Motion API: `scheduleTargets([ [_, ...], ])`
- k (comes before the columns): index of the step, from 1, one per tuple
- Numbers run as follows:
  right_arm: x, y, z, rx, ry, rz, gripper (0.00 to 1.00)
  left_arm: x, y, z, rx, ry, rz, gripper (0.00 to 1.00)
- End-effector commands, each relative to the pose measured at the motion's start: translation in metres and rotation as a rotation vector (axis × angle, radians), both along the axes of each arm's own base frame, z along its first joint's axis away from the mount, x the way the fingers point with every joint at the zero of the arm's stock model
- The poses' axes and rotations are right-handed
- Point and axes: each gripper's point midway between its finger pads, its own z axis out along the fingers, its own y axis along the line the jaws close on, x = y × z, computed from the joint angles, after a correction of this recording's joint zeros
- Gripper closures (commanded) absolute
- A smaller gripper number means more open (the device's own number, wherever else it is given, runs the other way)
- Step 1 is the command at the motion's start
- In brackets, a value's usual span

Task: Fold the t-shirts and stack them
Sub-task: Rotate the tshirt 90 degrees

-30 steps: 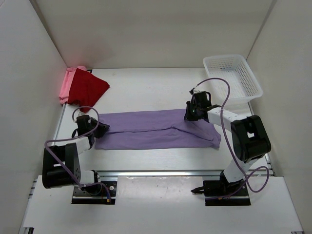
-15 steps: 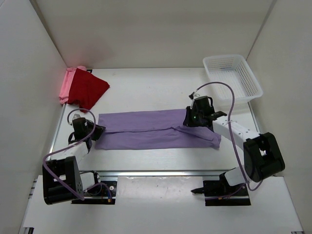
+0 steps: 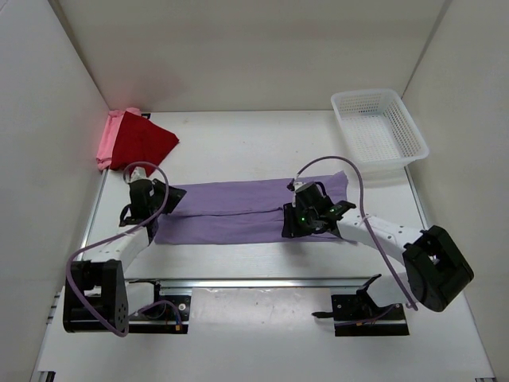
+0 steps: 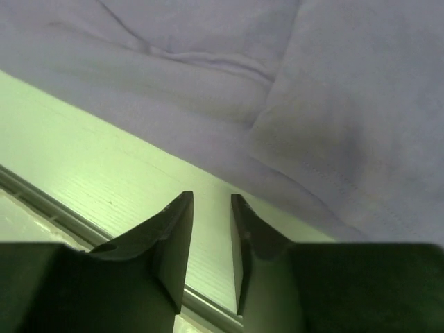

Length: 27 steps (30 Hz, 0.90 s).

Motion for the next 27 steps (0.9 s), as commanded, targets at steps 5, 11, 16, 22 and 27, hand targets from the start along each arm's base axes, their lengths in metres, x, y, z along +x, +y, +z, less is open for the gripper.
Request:
scheduleTargets([
  [5, 0.027, -0.007, 0.041, 0.057, -0.132, -0.058, 0.72, 0.011, -0.037, 0.032, 0.008, -0.110, -0.095, 0.71],
  [11, 0.095, -0.068, 0.029, 0.098, -0.194, -0.321, 0.99, 0.011, -0.058, 0.003, 0.028, -0.034, -0.166, 0.72],
  [16, 0.126, -0.089, 0.001, 0.076, -0.165, -0.411, 1.00, -0.015, -0.006, -0.044, -0.130, 0.084, -0.002, 0.73],
  [22, 0.127, -0.092, -0.022, 0.128, -0.103, -0.453, 1.00, -0.031, 0.038, -0.056, -0.125, 0.097, 0.183, 0.73],
  [27, 0.118, -0.095, -0.028, 0.132, -0.076, -0.466, 1.00, -0.030, 0.040, -0.050, -0.138, 0.087, 0.198, 0.76],
])
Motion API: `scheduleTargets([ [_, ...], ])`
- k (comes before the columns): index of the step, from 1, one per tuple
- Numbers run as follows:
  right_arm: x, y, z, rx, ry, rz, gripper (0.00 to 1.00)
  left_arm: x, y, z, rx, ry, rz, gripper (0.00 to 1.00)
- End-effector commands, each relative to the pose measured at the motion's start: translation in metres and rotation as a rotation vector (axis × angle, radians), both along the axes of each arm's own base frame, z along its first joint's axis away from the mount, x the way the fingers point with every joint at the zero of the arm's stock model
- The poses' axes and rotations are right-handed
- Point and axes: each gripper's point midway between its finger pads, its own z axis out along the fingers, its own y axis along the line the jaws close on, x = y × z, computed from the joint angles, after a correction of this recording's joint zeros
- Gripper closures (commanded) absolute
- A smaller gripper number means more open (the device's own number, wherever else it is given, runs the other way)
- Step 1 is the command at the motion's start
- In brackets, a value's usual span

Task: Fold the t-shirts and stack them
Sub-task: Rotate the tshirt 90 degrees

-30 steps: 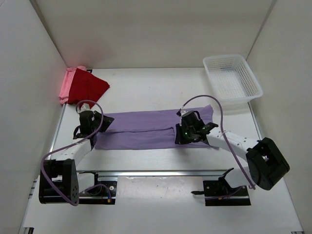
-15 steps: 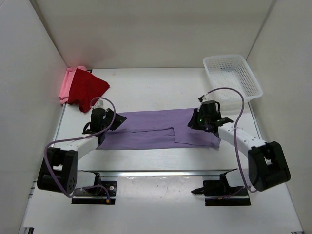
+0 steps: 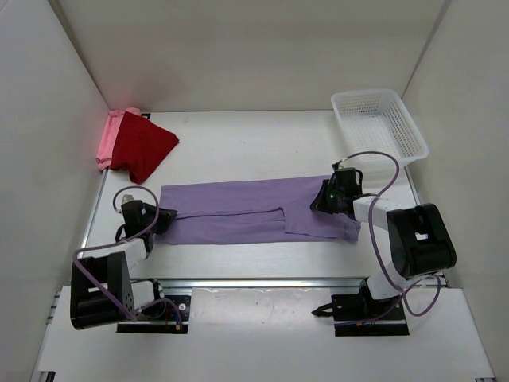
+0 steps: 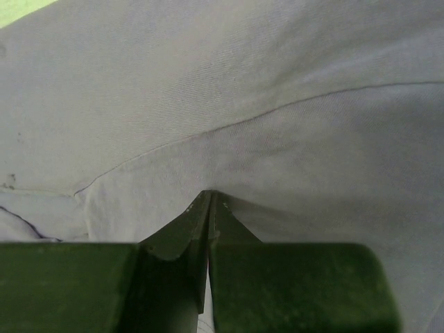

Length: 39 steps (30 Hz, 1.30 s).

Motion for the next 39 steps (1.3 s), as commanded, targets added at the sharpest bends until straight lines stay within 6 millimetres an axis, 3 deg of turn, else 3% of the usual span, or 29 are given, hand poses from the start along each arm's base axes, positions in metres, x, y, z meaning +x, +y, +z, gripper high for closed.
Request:
scheduleTargets([
  [1, 0.004, -0.002, 0.007, 0.021, -0.027, -0.017, 1.00, 0.012, 0.002, 0.023, -0.003, -0.084, 0.008, 0.75],
  [5, 0.019, -0.005, 0.018, -0.008, -0.066, -0.049, 1.00, 0.043, -0.027, 0.069, 0.044, -0.182, -0.146, 0.75],
  [6, 0.026, -0.005, 0.022, -0.008, -0.078, -0.056, 1.00, 0.048, -0.043, 0.082, 0.051, -0.213, -0.200, 0.74],
  [7, 0.026, 0.000, 0.011, -0.009, -0.039, -0.039, 1.00, 0.048, -0.063, 0.088, 0.070, -0.226, -0.261, 0.74],
  [8, 0.030, 0.001, -0.002, -0.020, 0.010, -0.037, 0.99, 0.054, -0.068, 0.098, 0.101, -0.254, -0.284, 0.73],
  [10, 0.049, 0.017, -0.002, 0.001, 0.024, 0.002, 1.00, 0.052, -0.103, 0.113, 0.131, -0.294, -0.390, 0.72],
  [11, 0.042, 0.021, -0.019, 0.006, 0.095, 0.024, 1.00, 0.047, -0.118, 0.115, 0.136, -0.301, -0.441, 0.71],
  [13, 0.071, 0.035, -0.009, 0.038, 0.068, 0.039, 1.00, 0.041, -0.132, 0.120, 0.133, -0.318, -0.500, 0.71],
  [14, 0.072, 0.039, -0.018, 0.035, 0.099, 0.056, 1.00, 0.036, -0.137, 0.120, 0.128, -0.321, -0.528, 0.71],
  [16, 0.120, 0.054, -0.012, 0.033, 0.056, 0.086, 1.00, 0.026, -0.139, 0.115, 0.126, -0.311, -0.559, 0.71],
  [17, 0.124, 0.059, -0.018, 0.031, 0.092, 0.110, 1.00, 0.024, -0.138, 0.120, 0.120, -0.318, -0.564, 0.70],
  [19, 0.198, 0.089, -0.002, 0.066, 0.026, 0.171, 1.00, 0.019, -0.133, 0.112, 0.140, -0.294, -0.567, 0.70],
  [20, 0.203, 0.100, -0.001, 0.064, 0.057, 0.204, 1.00, 0.015, -0.133, 0.111, 0.144, -0.286, -0.576, 0.70],
  [21, 0.243, 0.109, 0.011, 0.081, 0.015, 0.210, 1.00, 0.011, -0.137, 0.106, 0.151, -0.272, -0.597, 0.69],
  [22, 0.284, 0.125, 0.042, 0.119, -0.118, 0.234, 1.00, 0.008, -0.139, 0.104, 0.146, -0.272, -0.610, 0.68],
  [24, 0.299, 0.138, 0.095, 0.302, -0.238, 0.289, 0.97, 0.002, -0.145, 0.099, 0.150, -0.256, -0.639, 0.68],
  [25, 0.287, 0.139, 0.106, 0.356, -0.200, 0.264, 0.98, -0.001, -0.151, 0.097, 0.149, -0.253, -0.665, 0.68],
  [26, 0.290, 0.129, 0.116, 0.318, -0.247, 0.261, 0.97, -0.005, -0.155, 0.094, 0.147, -0.243, -0.689, 0.67],
  [28, 0.284, 0.122, 0.182, 0.176, -0.381, 0.273, 0.95, -0.008, -0.157, 0.092, 0.141, -0.237, -0.711, 0.67],
  [29, 0.275, 0.125, 0.197, 0.121, -0.401, 0.300, 0.91, -0.010, -0.160, 0.092, 0.137, -0.239, -0.723, 0.67],
  [32, 0.241, 0.120, 0.266, 0.075, -0.473, 0.339, 0.75, -0.016, -0.165, 0.095, 0.149, -0.265, -0.750, 0.66],
  [34, 0.216, 0.132, 0.262, 0.060, -0.419, 0.369, 0.68, -0.020, -0.170, 0.099, 0.142, -0.277, -0.784, 0.64],
  [35, 0.201, 0.141, 0.244, 0.051, -0.361, 0.392, 0.67, -0.023, -0.171, 0.099, 0.139, -0.279, -0.807, 0.65],
  [36, 0.179, 0.156, 0.209, 0.032, -0.282, 0.439, 0.68, -0.023, -0.166, 0.099, 0.134, -0.269, -0.800, 0.66],
  [37, 0.162, 0.173, 0.219, 0.026, -0.326, 0.467, 0.70, -0.024, -0.162, 0.100, 0.144, -0.263, -0.805, 0.67],
  [38, 0.132, 0.173, 0.187, 0.013, -0.258, 0.477, 0.79, -0.023, -0.158, 0.105, 0.169, -0.277, -0.809, 0.69],
  [39, 0.107, 0.186, 0.149, 0.011, -0.235, 0.488, 0.89, -0.026, -0.150, 0.102, 0.194, -0.247, -0.792, 0.69],
])
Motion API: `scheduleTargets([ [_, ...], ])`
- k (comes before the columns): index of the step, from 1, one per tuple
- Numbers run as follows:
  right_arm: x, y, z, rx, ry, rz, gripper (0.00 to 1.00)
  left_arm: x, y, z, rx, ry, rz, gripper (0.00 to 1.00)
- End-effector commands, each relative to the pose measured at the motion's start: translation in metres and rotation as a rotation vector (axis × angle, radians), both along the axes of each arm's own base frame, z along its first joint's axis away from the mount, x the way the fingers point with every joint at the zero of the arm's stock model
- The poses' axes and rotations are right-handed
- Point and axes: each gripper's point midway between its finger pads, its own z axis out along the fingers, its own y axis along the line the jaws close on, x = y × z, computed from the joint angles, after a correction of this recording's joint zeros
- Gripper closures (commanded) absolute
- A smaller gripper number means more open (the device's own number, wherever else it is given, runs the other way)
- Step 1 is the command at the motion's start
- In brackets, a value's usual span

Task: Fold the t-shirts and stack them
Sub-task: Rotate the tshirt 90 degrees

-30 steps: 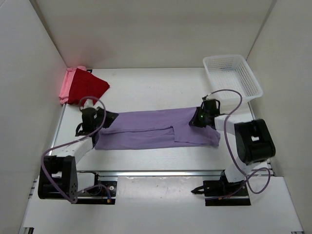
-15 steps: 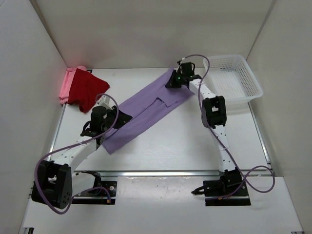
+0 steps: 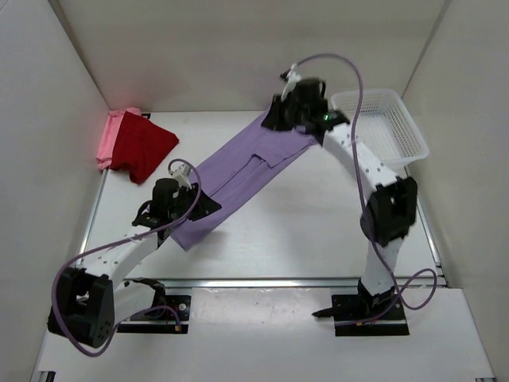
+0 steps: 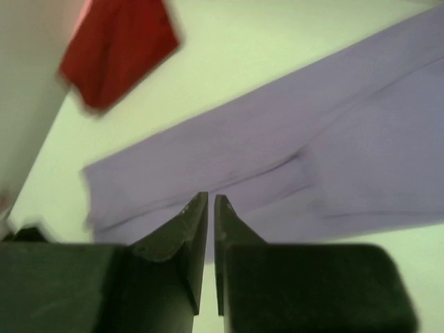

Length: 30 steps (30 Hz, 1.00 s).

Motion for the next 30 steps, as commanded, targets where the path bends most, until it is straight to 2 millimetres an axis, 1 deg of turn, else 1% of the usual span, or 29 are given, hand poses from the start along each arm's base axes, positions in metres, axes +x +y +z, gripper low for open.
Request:
scheduleTargets([
  [1, -0.076, 0.041, -0.057, -0.038, 0.019, 0.089, 0.94, -0.005, 0.018, 0.011, 0.080, -0.031, -0.003, 0.69],
  [2, -0.101, 0.041, -0.073, 0.000, 0.043, 0.084, 1.00, -0.005, 0.025, 0.012, 0.124, -0.038, 0.010, 0.70],
  [3, -0.131, 0.039, -0.096, 0.021, 0.108, 0.094, 1.00, -0.001, 0.029, 0.016, 0.157, -0.053, 0.023, 0.71],
  [4, -0.139, 0.047, -0.095, 0.061, 0.095, 0.098, 1.00, -0.006, 0.027, 0.012, 0.173, -0.039, 0.012, 0.70],
  [5, -0.154, 0.045, -0.108, 0.062, 0.108, 0.095, 0.99, -0.004, 0.026, 0.016, 0.173, -0.049, 0.008, 0.70],
  [6, -0.171, 0.047, -0.126, 0.044, 0.140, 0.108, 0.90, -0.003, 0.023, 0.021, 0.162, -0.056, 0.002, 0.71],
  [7, -0.178, 0.055, -0.131, 0.061, 0.154, 0.112, 0.80, -0.001, 0.021, 0.022, 0.156, -0.056, -0.006, 0.71],
  [8, -0.189, 0.059, -0.144, 0.061, 0.180, 0.130, 0.72, -0.003, 0.020, 0.021, 0.153, -0.047, -0.016, 0.71],
  [9, -0.193, 0.060, -0.158, 0.057, 0.218, 0.119, 0.68, -0.003, 0.018, 0.020, 0.155, -0.045, -0.027, 0.70],
  [10, -0.196, 0.064, -0.165, 0.062, 0.224, 0.115, 0.62, -0.001, 0.019, 0.020, 0.148, -0.040, -0.020, 0.70],
  [11, -0.196, 0.070, -0.173, 0.066, 0.229, 0.112, 0.59, -0.002, 0.019, 0.020, 0.149, -0.046, -0.026, 0.69],
  [12, -0.194, 0.069, -0.182, 0.067, 0.253, 0.093, 0.56, -0.004, 0.019, 0.015, 0.150, -0.034, -0.025, 0.68],
  [13, -0.193, 0.072, -0.194, 0.065, 0.268, 0.083, 0.55, -0.003, 0.019, 0.016, 0.149, -0.039, -0.024, 0.69],
  [14, -0.189, 0.076, -0.193, 0.082, 0.260, 0.061, 0.54, -0.004, 0.018, 0.019, 0.141, -0.049, -0.028, 0.68],
  [15, -0.187, 0.076, -0.204, 0.079, 0.284, 0.046, 0.54, -0.005, 0.018, 0.014, 0.146, -0.043, -0.027, 0.68],
  [16, -0.182, 0.081, -0.209, 0.090, 0.289, 0.029, 0.54, -0.006, 0.019, 0.014, 0.144, -0.042, -0.026, 0.68],
  [17, -0.178, 0.087, -0.208, 0.098, 0.294, 0.013, 0.54, -0.004, 0.022, 0.015, 0.139, -0.049, -0.015, 0.69],
  [19, -0.178, 0.095, -0.222, 0.095, 0.321, 0.009, 0.56, -0.005, 0.021, 0.017, 0.129, -0.053, -0.011, 0.69],
  [20, -0.173, 0.100, -0.220, 0.108, 0.320, -0.002, 0.59, -0.004, 0.024, 0.015, 0.131, -0.049, -0.002, 0.70],
  [21, -0.180, 0.105, -0.233, 0.085, 0.345, 0.002, 0.64, -0.003, 0.022, 0.018, 0.125, -0.060, -0.002, 0.70],
  [22, -0.173, 0.107, -0.236, 0.084, 0.354, -0.014, 0.66, -0.002, 0.022, 0.020, 0.127, -0.065, -0.004, 0.70],
  [23, -0.175, 0.110, -0.244, 0.082, 0.372, -0.001, 0.71, 0.000, 0.025, 0.020, 0.131, -0.065, 0.009, 0.70],
  [24, -0.176, 0.115, -0.242, 0.101, 0.387, 0.009, 0.79, 0.000, 0.022, 0.021, 0.131, -0.067, 0.002, 0.70],
  [25, -0.176, 0.114, -0.250, 0.103, 0.403, 0.008, 0.83, 0.000, 0.022, 0.020, 0.134, -0.066, 0.001, 0.69],
  [26, -0.180, 0.113, -0.252, 0.106, 0.420, 0.016, 0.90, 0.000, 0.020, 0.020, 0.123, -0.062, -0.004, 0.70],
  [27, -0.178, 0.105, -0.252, 0.107, 0.430, 0.008, 0.96, 0.003, 0.024, 0.018, 0.132, -0.059, 0.013, 0.70],
  [28, -0.174, 0.096, -0.247, 0.119, 0.416, 0.001, 1.00, 0.001, 0.021, 0.017, 0.132, -0.059, 0.007, 0.70],
  [29, -0.177, 0.085, -0.246, 0.122, 0.421, -0.013, 1.00, 0.003, 0.022, 0.019, 0.137, -0.063, 0.011, 0.70],
  [30, -0.183, 0.062, -0.255, 0.105, 0.444, -0.036, 1.00, 0.002, 0.020, 0.014, 0.143, -0.049, -0.001, 0.70],
])
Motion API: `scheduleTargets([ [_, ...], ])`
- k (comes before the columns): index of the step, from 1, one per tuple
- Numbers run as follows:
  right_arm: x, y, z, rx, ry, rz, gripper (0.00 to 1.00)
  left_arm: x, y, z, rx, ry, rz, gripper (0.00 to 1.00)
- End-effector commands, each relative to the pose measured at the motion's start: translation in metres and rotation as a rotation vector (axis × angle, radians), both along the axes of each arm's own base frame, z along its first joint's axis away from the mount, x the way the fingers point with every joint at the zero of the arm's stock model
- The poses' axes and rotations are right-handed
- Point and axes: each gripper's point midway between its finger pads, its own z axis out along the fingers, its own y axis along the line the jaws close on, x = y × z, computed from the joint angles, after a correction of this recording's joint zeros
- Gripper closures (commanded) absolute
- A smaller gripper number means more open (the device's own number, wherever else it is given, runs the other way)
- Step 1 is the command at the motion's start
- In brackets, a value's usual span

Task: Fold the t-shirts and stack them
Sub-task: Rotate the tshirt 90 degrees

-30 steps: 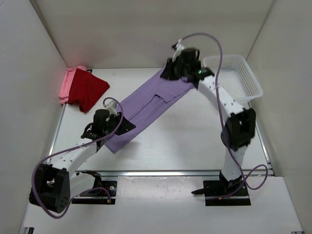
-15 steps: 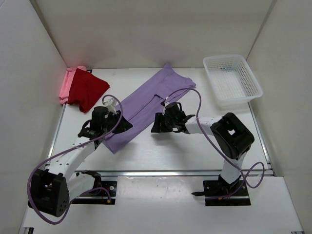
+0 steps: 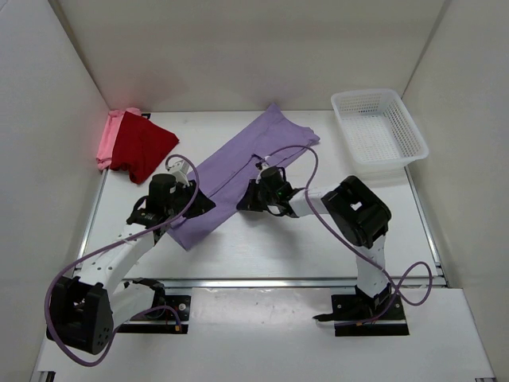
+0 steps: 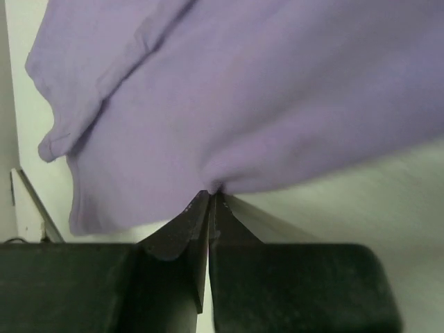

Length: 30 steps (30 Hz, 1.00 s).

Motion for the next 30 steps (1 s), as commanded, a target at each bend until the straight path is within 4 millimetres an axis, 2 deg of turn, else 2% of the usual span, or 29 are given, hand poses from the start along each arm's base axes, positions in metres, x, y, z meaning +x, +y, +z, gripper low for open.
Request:
scheduleTargets([
  [1, 0.000, -0.058, 0.002, -0.019, 0.029, -0.075, 1.00, 0.004, -0.004, 0.004, 0.008, -0.026, -0.011, 0.71],
  [2, -0.009, -0.075, 0.006, -0.029, 0.031, -0.074, 1.00, 0.003, -0.004, 0.000, 0.017, -0.015, -0.010, 0.69],
  [3, -0.014, -0.095, 0.001, -0.041, 0.055, -0.070, 1.00, 0.003, -0.006, -0.003, 0.021, -0.006, -0.019, 0.70],
  [4, -0.014, -0.115, 0.008, -0.055, 0.052, -0.073, 1.00, 0.000, -0.010, -0.006, 0.018, 0.003, -0.034, 0.69],
  [6, -0.029, -0.150, 0.011, -0.091, 0.062, -0.088, 1.00, -0.003, -0.014, -0.012, 0.033, 0.018, -0.049, 0.69],
  [8, -0.041, -0.176, 0.008, -0.118, 0.106, -0.113, 0.96, -0.008, -0.017, -0.019, 0.056, 0.033, -0.066, 0.68],
  [10, -0.033, -0.196, 0.022, -0.095, 0.079, -0.163, 0.79, -0.015, -0.014, -0.029, 0.075, 0.058, -0.066, 0.66],
  [11, -0.030, -0.198, 0.032, -0.082, 0.050, -0.177, 0.73, -0.017, -0.013, -0.033, 0.085, 0.067, -0.063, 0.65],
  [13, 0.002, -0.215, 0.055, -0.111, -0.050, -0.254, 0.62, -0.024, -0.008, -0.041, 0.093, 0.081, -0.054, 0.62],
  [14, 0.013, -0.216, 0.058, -0.120, -0.060, -0.267, 0.61, -0.024, -0.003, -0.047, 0.104, 0.094, -0.037, 0.58],
  [16, 0.060, -0.224, 0.084, -0.155, -0.158, -0.298, 0.56, -0.030, -0.004, -0.055, 0.110, 0.114, -0.044, 0.54],
  [17, 0.075, -0.231, 0.070, -0.218, -0.149, -0.319, 0.56, -0.032, -0.007, -0.058, 0.117, 0.120, -0.054, 0.53],
  [18, 0.099, -0.231, 0.075, -0.233, -0.175, -0.333, 0.56, -0.035, -0.005, -0.064, 0.131, 0.137, -0.052, 0.52],
  [19, 0.121, -0.239, 0.067, -0.276, -0.183, -0.371, 0.56, -0.039, -0.008, -0.067, 0.130, 0.144, -0.062, 0.51],
  [20, 0.142, -0.246, 0.075, -0.290, -0.213, -0.410, 0.58, -0.040, -0.008, -0.071, 0.132, 0.149, -0.058, 0.50],
  [22, 0.172, -0.256, 0.058, -0.286, -0.181, -0.444, 0.59, -0.046, -0.005, -0.081, 0.129, 0.173, -0.049, 0.50],
  [23, 0.177, -0.261, 0.053, -0.290, -0.154, -0.451, 0.60, -0.046, -0.005, -0.083, 0.129, 0.171, -0.045, 0.49],
  [25, 0.202, -0.264, 0.041, -0.313, -0.131, -0.463, 0.60, -0.053, -0.003, -0.092, 0.133, 0.192, -0.049, 0.49],
  [26, 0.214, -0.269, 0.050, -0.333, -0.153, -0.475, 0.60, -0.051, -0.002, -0.093, 0.135, 0.191, -0.046, 0.50],
  [27, 0.215, -0.271, 0.032, -0.370, -0.119, -0.475, 0.59, -0.052, -0.004, -0.094, 0.135, 0.192, -0.054, 0.50],
  [29, 0.230, -0.270, 0.021, -0.402, -0.099, -0.463, 0.60, -0.058, -0.005, -0.100, 0.143, 0.212, -0.070, 0.50],
  [30, 0.234, -0.270, 0.025, -0.421, -0.104, -0.460, 0.60, -0.061, -0.006, -0.103, 0.149, 0.228, -0.076, 0.51],
])
